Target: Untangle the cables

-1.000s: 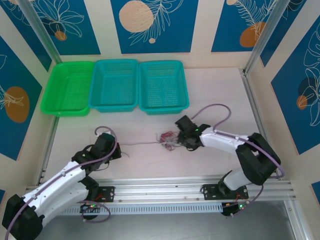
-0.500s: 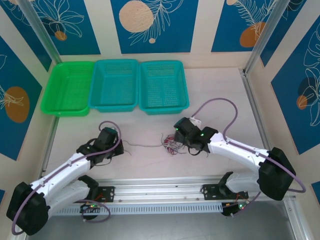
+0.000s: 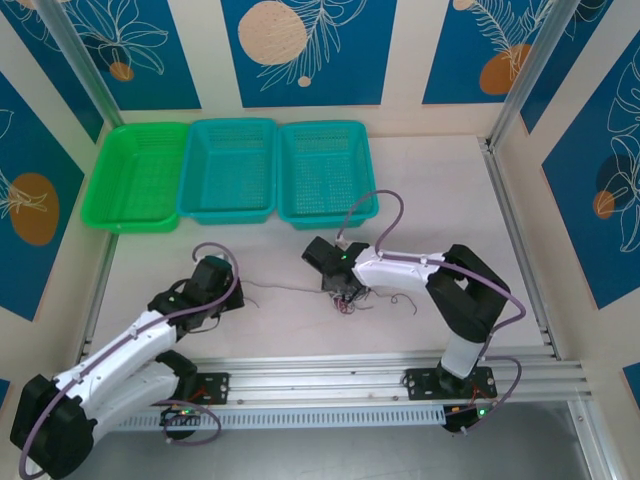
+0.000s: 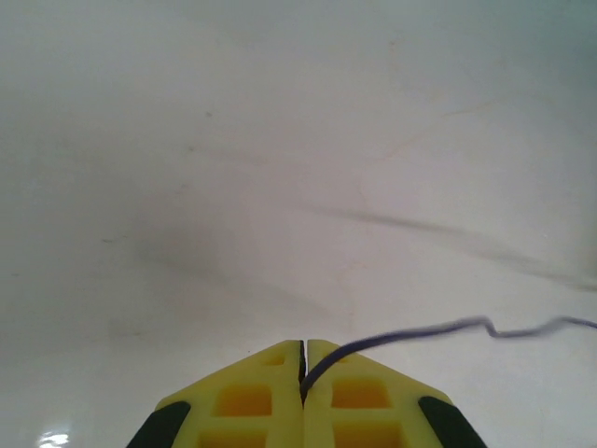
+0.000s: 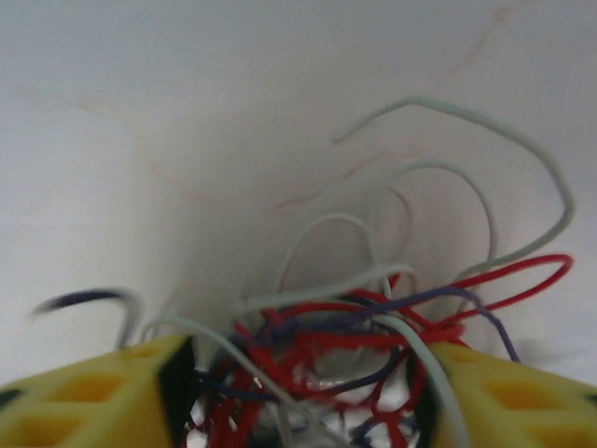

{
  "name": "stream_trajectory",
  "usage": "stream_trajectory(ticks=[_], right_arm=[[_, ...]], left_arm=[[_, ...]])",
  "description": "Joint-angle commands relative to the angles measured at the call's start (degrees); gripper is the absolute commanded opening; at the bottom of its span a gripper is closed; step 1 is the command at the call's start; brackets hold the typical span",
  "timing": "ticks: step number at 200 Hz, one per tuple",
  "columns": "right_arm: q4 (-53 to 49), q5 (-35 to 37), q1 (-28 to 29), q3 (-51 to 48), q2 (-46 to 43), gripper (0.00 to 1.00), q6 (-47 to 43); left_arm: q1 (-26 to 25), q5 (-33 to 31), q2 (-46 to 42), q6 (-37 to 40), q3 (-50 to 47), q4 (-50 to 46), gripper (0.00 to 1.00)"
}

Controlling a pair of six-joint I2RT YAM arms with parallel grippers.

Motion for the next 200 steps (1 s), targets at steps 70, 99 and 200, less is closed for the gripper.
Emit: stream_trajectory(ticks=[70, 99, 200], right_arm=[[9.35, -12.76, -31.83, -27.40, -34.39, 0.00, -2.10], [11.47, -17.79, -31.08, -25.59, -37.51, 0.00, -6.37], [13.23, -44.43, -28.98, -11.47, -43.81, 0.00, -26.09]], left_arm=[[14.58, 2.02, -10.27, -0.92, -4.26, -7.01, 0.00], [14.35, 11.57, -8.66, 1.34, -6.79, 3.39, 0.03], [-12.56, 17.90, 3.10, 30.95, 6.44, 31.69, 0.71]])
